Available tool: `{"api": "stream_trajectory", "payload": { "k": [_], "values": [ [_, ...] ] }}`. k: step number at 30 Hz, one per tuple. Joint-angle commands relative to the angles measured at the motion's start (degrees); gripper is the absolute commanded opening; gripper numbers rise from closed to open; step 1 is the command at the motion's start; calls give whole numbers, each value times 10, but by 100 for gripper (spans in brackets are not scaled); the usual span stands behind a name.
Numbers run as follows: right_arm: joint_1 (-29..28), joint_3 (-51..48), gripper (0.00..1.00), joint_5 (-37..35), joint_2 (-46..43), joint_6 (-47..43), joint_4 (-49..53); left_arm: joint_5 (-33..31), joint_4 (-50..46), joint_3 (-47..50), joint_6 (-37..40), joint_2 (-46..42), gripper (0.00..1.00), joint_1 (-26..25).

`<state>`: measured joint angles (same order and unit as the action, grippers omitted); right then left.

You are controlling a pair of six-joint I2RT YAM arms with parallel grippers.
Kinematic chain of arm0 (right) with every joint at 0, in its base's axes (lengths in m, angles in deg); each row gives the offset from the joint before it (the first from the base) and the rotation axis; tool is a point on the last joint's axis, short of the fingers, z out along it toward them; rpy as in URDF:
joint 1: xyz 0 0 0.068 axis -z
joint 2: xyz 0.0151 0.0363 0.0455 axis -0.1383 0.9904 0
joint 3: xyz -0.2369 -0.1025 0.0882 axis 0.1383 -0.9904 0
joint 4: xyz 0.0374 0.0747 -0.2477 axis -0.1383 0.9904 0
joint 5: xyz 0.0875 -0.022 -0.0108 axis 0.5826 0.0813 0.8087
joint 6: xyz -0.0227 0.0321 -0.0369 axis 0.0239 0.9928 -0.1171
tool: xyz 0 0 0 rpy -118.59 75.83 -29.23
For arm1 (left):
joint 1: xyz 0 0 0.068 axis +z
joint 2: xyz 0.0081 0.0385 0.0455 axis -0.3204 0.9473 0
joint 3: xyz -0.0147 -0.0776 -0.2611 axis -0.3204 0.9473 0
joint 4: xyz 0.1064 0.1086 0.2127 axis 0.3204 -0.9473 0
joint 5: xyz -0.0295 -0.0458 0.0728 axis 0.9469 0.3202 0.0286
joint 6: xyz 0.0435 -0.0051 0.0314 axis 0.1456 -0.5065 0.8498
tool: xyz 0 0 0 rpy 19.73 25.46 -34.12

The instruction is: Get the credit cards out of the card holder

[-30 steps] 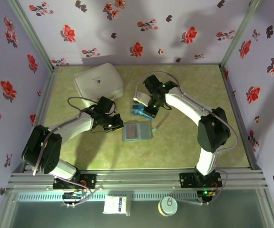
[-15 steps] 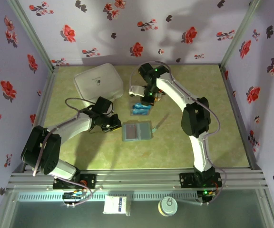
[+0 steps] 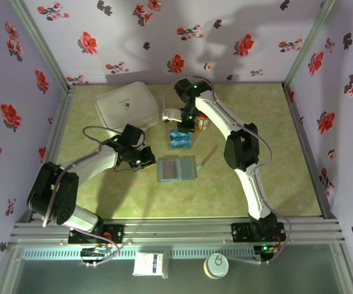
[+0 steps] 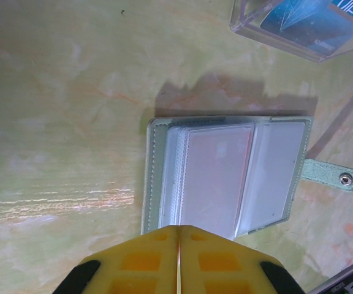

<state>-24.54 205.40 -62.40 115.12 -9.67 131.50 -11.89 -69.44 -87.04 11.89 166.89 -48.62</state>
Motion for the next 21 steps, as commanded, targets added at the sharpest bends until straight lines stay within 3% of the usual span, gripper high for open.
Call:
{"api": "stream_trajectory", "payload": {
  "k": [1, 12, 16, 21],
  "values": [
    [4, 19, 0, 10, 16, -23, 25, -11, -6, 13, 4, -1, 9, 6],
    [3, 14, 1, 5, 39, -17, 17, -15, 9, 38, -10, -11, 10, 6],
    [3, 15, 15, -11, 36, -7, 14, -14, 11, 38, -9, -9, 11, 5],
    [5, 9, 17, -24, 16, 4, 13, -13, 17, 37, -7, -6, 11, 6]
  ]
}}
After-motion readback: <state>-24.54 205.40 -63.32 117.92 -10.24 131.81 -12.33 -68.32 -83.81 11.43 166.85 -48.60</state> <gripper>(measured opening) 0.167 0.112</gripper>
